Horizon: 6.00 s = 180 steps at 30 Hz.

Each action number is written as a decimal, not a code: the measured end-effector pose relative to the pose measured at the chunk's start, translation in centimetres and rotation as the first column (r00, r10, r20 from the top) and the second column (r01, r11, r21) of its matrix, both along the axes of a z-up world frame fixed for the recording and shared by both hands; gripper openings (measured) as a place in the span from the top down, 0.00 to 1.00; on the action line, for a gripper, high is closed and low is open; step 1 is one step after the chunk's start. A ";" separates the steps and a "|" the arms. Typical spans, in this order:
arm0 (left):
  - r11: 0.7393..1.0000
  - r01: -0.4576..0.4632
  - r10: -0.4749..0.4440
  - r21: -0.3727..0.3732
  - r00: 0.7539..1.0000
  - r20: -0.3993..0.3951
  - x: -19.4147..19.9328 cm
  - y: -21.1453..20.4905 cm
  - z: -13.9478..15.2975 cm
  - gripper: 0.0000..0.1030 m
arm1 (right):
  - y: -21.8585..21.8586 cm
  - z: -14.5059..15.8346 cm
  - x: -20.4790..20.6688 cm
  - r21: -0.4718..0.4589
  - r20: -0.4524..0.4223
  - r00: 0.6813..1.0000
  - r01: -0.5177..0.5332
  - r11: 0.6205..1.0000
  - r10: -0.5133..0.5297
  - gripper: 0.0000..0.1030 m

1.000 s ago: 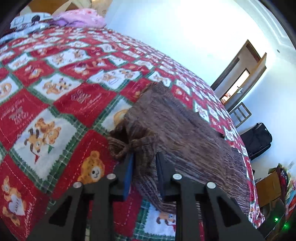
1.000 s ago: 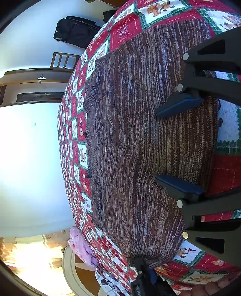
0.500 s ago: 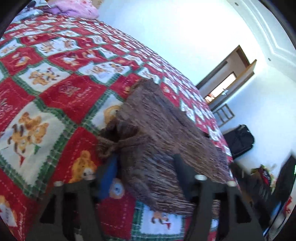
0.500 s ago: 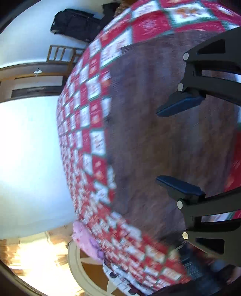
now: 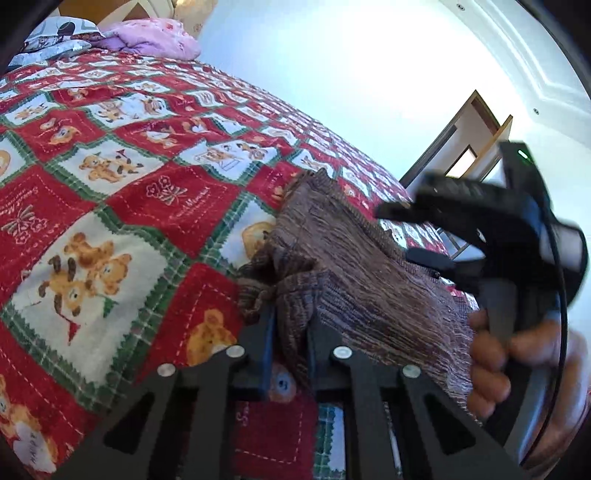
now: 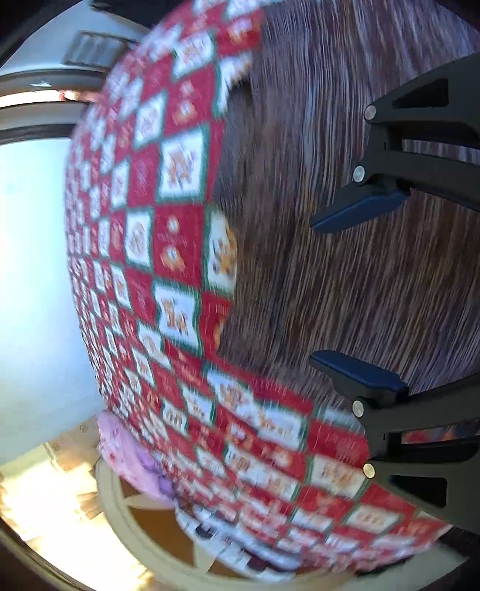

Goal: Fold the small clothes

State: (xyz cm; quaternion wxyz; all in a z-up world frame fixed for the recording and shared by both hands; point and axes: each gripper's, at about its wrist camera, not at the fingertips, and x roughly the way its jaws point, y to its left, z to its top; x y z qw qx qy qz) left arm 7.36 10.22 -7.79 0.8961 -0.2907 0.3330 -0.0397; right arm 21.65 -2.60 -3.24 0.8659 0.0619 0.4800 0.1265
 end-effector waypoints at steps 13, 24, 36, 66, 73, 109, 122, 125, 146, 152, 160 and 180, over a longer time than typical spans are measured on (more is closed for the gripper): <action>0.999 -0.003 0.004 -0.041 1.000 0.022 -0.3 0.3 -0.3 0.83 | 12.6 -4.3 4.4 -0.304 -0.070 0.972 -0.233 0.924 0.222 0.20; 0.987 0.118 -0.129 0.106 0.986 0.102 -0.2 -1.7 2.5 0.92 | 8.0 -2.2 4.3 -0.148 -0.020 0.986 -0.169 0.974 0.168 0.89; 0.840 0.374 -0.498 0.393 0.818 0.287 -2.9 -13.5 10.0 0.92 | -9.8 6.8 2.0 0.134 0.082 0.997 -0.008 0.991 -0.003 0.89; 0.605 0.679 -0.774 0.416 0.625 0.105 -8.1 -23.4 8.1 0.28 | -33.5 2.8 -10.9 0.180 0.083 0.920 0.364 0.914 -0.383 0.63; 0.767 0.499 -0.545 0.404 0.838 0.000 -3.2 -18.1 8.0 0.27 | -24.2 4.2 -12.4 -0.019 0.247 0.955 0.178 0.984 -0.167 0.70; 0.640 0.444 -0.441 0.627 0.881 -0.174 -0.5 -23.2 3.3 0.17 | -25.1 0.5 -22.3 -0.078 0.163 0.941 0.313 0.947 -0.298 0.37; 0.783 0.509 -0.481 0.358 0.860 -0.171 6.0 -20.7 6.0 0.15 | -29.3 1.4 -14.5 0.088 0.098 0.922 0.366 0.926 -0.374 0.33; 0.796 0.519 -0.472 0.311 0.854 -0.218 8.6 -21.7 4.2 0.15 | -29.9 0.5 -10.6 0.094 0.088 0.916 0.383 0.919 -0.391 0.33; 0.719 0.536 -0.547 0.443 0.829 -0.115 7.0 -24.4 3.2 0.76 | -25.5 -1.5 -7.0 -0.020 0.197 0.927 0.329 0.944 -0.318 0.81; 0.722 0.490 -0.545 0.488 0.837 -0.035 4.0 -23.7 6.6 0.77 | -22.3 2.9 -11.1 -0.066 0.342 0.886 0.355 0.933 -0.313 0.81; 0.716 0.472 -0.563 0.514 0.826 0.026 -0.3 -22.9 9.2 0.77 | -20.6 6.4 -17.1 -0.046 0.424 0.834 0.409 0.911 -0.353 0.81; 0.733 0.414 -0.482 0.540 0.876 -0.017 -7.0 -16.4 8.1 0.77 | -12.6 6.3 -24.7 -0.073 0.429 0.858 0.344 0.936 -0.282 0.81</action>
